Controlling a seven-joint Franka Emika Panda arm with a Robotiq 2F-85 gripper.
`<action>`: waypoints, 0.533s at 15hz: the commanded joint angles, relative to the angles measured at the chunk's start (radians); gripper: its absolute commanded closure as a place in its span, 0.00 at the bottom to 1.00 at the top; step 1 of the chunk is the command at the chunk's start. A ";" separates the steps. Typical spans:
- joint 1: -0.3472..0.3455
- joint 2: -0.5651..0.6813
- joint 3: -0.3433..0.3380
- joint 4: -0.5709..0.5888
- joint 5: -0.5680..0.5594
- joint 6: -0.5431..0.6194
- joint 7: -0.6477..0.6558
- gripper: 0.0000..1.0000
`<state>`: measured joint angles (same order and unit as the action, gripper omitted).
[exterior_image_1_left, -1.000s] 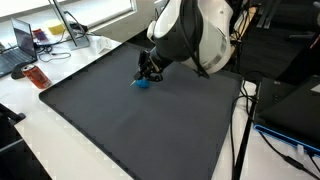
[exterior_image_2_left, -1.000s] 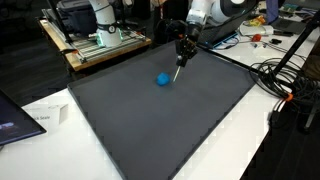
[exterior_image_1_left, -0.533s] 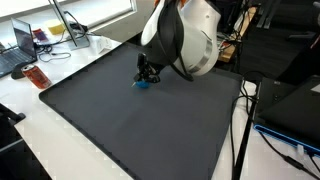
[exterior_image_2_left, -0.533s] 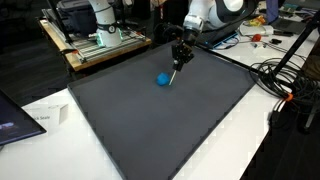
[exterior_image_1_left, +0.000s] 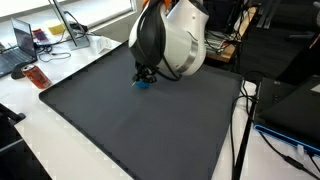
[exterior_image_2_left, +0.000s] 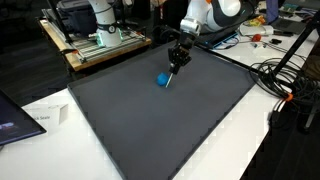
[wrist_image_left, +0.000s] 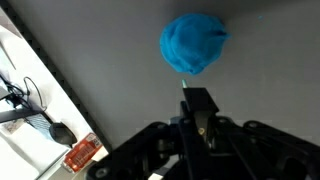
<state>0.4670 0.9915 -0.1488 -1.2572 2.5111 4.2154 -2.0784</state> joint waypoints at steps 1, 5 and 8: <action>-0.048 -0.040 0.046 -0.030 0.000 0.021 -0.027 0.97; -0.090 -0.051 0.077 -0.020 0.000 0.021 -0.038 0.97; -0.137 -0.069 0.115 -0.012 -0.001 0.021 -0.049 0.97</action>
<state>0.3861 0.9691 -0.0875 -1.2566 2.5102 4.2155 -2.0906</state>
